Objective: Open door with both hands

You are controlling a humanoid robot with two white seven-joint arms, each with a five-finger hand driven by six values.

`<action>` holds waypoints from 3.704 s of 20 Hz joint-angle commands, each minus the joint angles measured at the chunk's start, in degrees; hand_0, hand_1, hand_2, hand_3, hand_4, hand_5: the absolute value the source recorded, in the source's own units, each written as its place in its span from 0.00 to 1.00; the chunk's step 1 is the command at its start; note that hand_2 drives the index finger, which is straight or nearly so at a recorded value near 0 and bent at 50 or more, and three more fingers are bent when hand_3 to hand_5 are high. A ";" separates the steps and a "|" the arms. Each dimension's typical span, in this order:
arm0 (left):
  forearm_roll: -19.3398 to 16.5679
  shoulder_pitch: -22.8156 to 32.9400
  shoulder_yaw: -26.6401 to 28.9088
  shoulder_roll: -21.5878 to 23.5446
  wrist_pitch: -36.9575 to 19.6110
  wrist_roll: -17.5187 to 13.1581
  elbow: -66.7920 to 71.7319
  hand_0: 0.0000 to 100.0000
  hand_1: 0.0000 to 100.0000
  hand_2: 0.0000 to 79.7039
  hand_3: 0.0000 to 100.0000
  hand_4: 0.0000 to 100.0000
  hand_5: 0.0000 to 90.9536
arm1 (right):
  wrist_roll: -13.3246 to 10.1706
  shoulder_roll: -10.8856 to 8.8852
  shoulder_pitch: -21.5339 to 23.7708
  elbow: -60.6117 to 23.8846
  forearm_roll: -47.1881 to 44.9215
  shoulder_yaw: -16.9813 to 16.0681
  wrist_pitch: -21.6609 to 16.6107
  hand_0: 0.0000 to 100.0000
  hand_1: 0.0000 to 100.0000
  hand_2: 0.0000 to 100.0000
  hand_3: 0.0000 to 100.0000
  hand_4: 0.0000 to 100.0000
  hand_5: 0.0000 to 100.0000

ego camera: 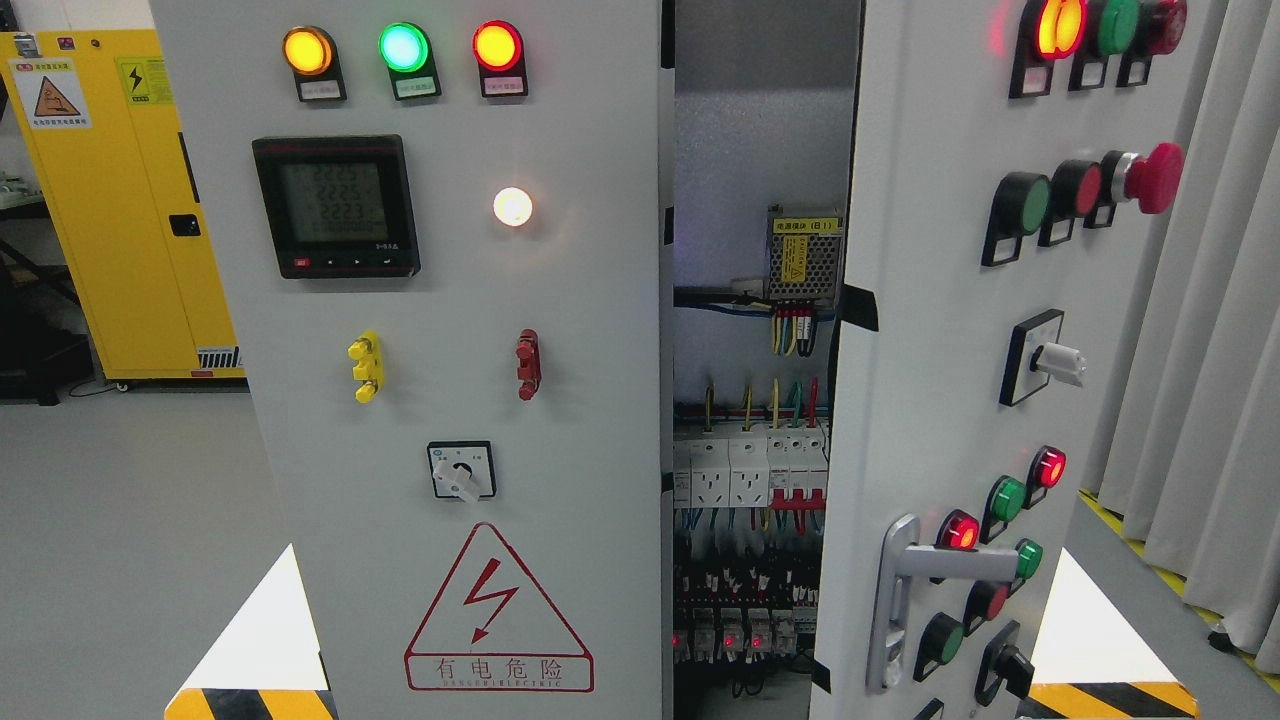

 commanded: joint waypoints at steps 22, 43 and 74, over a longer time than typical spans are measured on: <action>-4.31 15.01 -4.58 6.58 -2.32 -6.84 -38.78 0.38 0.26 0.10 0.21 0.08 0.00 | 0.00 0.21 0.09 0.07 0.30 0.69 0.06 0.21 0.10 0.00 0.00 0.00 0.00; -0.09 29.19 27.06 16.78 -12.17 -42.71 -83.38 0.29 0.29 0.17 0.30 0.20 0.00 | 0.00 0.47 -0.18 0.07 0.74 0.86 0.14 0.22 0.11 0.00 0.00 0.00 0.00; 49.40 -0.15 19.00 54.57 11.55 -59.43 -99.99 0.05 0.24 0.21 0.43 0.24 0.00 | 0.09 0.47 -0.18 0.25 0.74 0.78 0.06 0.21 0.11 0.00 0.00 0.00 0.00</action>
